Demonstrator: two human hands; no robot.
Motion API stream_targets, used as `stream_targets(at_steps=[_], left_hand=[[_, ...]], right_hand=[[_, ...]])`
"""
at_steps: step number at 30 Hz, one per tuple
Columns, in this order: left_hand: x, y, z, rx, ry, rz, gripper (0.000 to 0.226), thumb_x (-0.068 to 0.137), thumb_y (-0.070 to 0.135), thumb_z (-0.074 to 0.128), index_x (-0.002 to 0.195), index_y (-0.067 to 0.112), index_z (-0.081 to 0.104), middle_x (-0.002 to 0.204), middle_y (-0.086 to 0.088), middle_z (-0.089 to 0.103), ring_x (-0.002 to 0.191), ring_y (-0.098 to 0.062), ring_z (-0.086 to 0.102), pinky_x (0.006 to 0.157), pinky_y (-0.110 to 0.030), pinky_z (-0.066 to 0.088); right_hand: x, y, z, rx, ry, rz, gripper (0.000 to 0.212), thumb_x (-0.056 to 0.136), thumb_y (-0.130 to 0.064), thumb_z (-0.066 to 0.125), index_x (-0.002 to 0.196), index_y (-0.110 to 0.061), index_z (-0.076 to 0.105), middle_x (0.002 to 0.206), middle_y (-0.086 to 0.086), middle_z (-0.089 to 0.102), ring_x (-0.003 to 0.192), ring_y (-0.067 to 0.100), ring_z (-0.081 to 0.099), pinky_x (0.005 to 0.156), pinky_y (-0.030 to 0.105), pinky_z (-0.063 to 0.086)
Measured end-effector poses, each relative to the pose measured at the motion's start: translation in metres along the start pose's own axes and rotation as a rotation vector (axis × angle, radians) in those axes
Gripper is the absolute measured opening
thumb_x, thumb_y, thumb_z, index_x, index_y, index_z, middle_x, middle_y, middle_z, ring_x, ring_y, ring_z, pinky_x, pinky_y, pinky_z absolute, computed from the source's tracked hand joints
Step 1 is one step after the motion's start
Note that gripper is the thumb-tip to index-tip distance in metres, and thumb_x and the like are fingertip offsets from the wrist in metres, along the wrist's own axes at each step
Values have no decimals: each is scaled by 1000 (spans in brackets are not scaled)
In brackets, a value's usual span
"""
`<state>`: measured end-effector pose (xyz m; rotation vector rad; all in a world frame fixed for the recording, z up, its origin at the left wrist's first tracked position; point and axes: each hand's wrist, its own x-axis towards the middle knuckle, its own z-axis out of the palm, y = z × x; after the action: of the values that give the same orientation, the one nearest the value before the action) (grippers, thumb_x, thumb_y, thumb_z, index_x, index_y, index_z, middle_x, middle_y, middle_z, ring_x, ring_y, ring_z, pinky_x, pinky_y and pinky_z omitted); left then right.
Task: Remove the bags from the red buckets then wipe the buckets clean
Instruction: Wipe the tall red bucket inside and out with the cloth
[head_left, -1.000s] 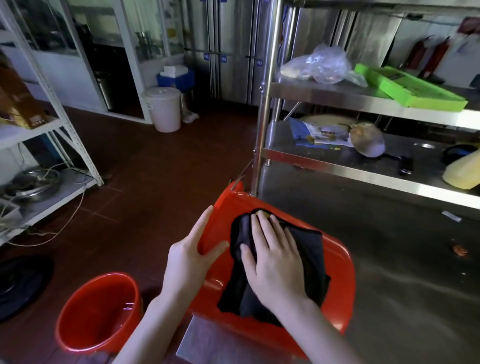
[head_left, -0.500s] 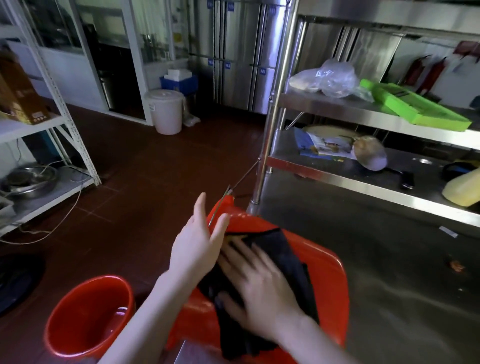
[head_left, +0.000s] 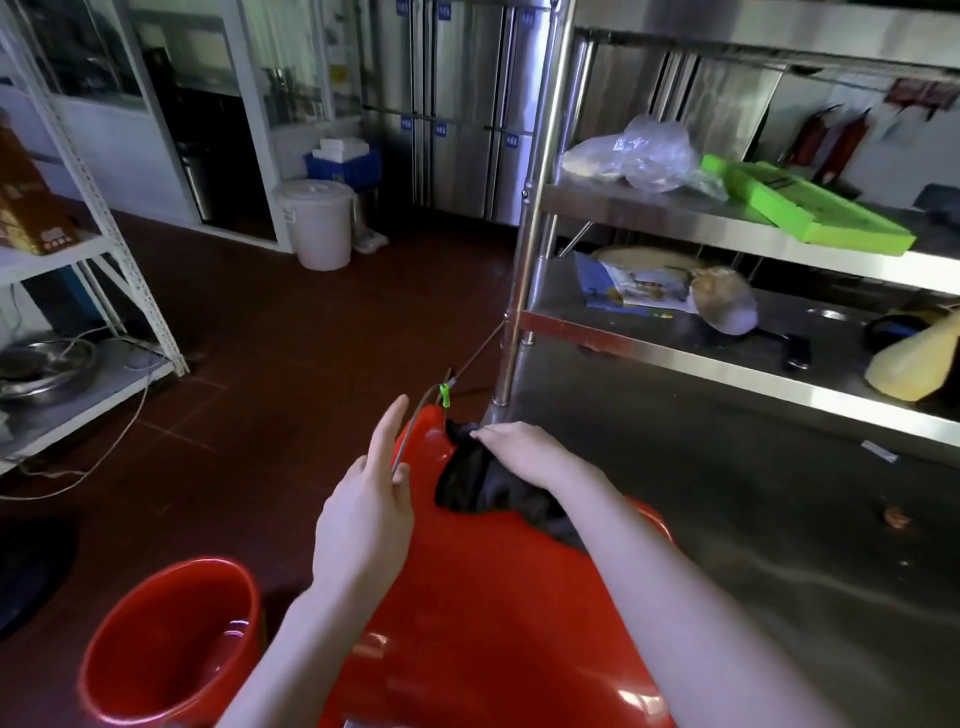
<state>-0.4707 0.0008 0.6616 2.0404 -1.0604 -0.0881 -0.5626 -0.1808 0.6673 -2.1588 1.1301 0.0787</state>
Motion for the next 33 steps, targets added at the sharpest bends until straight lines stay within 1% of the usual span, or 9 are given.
stream_targets(at_steps=[4,8,10,13,15,19,23,28,33], left_hand=[[4,3,2,95,4,-48,52,103,27,32,143,57,17,89,4,51,71,-18,51,65,-35,46],[14,10,6,66,-37,-56,51,102,26,34,143,54,25,103,-3,60,95,-30,59,76,-40,50],[18,14,9,48,-39,-26,51,102,23,37,144,50,29,105,-6,63,97,-30,60,77,-41,52],[12,14,13,23,13,53,53,101,16,40,146,44,35,90,-4,59,80,-23,57,70,-38,49],[1,8,18,-23,58,78,55,101,12,41,147,41,33,94,-1,57,76,-18,54,69,-35,46],[-12,-4,33,-92,146,14,56,101,13,40,146,45,28,110,-2,55,71,-1,45,69,-29,39],[-2,-5,32,-149,123,4,52,102,20,36,144,50,25,120,17,45,80,18,44,76,-28,37],[24,-2,11,-60,-82,-203,54,100,25,33,141,55,16,103,-5,61,82,-27,61,78,-47,52],[73,24,9,95,-166,-144,69,96,33,51,149,47,10,99,-11,59,81,-33,63,74,-43,55]], right_hand=[[-17,10,7,-71,58,-166,51,96,-56,36,141,-33,46,152,-9,40,139,22,38,111,38,34],[-106,49,52,-405,448,-498,62,96,-54,33,151,-27,29,159,-10,24,146,10,22,120,33,19],[-131,68,67,-441,513,-475,62,98,-56,28,153,-28,23,161,-10,17,149,10,13,120,33,13],[-120,77,57,-442,565,-411,62,97,-56,29,152,-27,26,161,-8,18,148,11,16,120,36,17],[-92,75,37,-424,567,-327,64,96,-56,29,152,-26,27,161,-7,20,148,13,18,120,38,19],[-21,81,-12,-302,441,-144,59,97,-56,35,149,-28,35,158,-8,28,145,14,25,118,37,21],[17,81,-45,-209,229,-10,58,95,-63,29,146,-37,38,155,-18,30,141,15,33,112,33,29],[-36,96,-14,-301,459,-318,56,96,-51,40,146,-26,41,153,-11,36,141,12,35,114,31,29],[-108,107,38,-503,548,-452,62,95,-52,39,151,-27,31,160,-11,21,148,11,18,118,38,23]])
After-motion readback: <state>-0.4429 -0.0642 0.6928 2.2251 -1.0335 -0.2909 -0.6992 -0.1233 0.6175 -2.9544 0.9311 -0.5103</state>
